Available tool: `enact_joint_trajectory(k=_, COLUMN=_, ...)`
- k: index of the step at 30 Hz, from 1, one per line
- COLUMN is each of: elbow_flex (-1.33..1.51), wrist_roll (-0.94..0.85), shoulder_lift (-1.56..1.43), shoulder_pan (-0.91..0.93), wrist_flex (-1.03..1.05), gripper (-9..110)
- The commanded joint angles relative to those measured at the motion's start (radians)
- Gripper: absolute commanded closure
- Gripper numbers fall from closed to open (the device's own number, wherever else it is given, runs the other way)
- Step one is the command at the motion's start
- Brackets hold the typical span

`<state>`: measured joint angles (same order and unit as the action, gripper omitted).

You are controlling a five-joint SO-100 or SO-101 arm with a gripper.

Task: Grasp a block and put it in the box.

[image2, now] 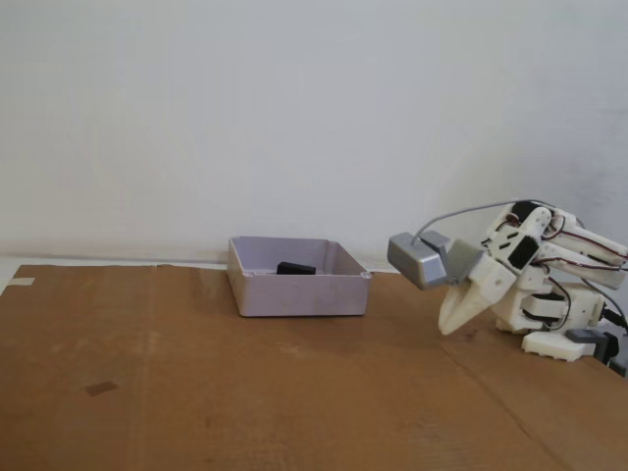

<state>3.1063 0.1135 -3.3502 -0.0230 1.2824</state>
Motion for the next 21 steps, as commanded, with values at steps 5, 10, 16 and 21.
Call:
enact_joint_trajectory(k=5, elbow_flex=0.041, wrist_roll=-0.002, shoulder_lift=-0.057, shoulder_pan=-0.003, wrist_flex=0.12, gripper=101)
enact_joint_trajectory(k=10, elbow_flex=0.041, wrist_roll=-0.002, shoulder_lift=-0.055, shoulder_pan=-0.005, wrist_flex=0.212, gripper=101)
enact_joint_trajectory(k=16, elbow_flex=0.041, wrist_roll=-0.002, shoulder_lift=-0.049, shoulder_pan=-0.006, wrist_flex=0.213, gripper=101)
enact_joint_trajectory(k=21, elbow_flex=0.041, wrist_roll=-0.002, shoulder_lift=-0.049, shoulder_pan=-0.002, wrist_flex=0.213, gripper=101)
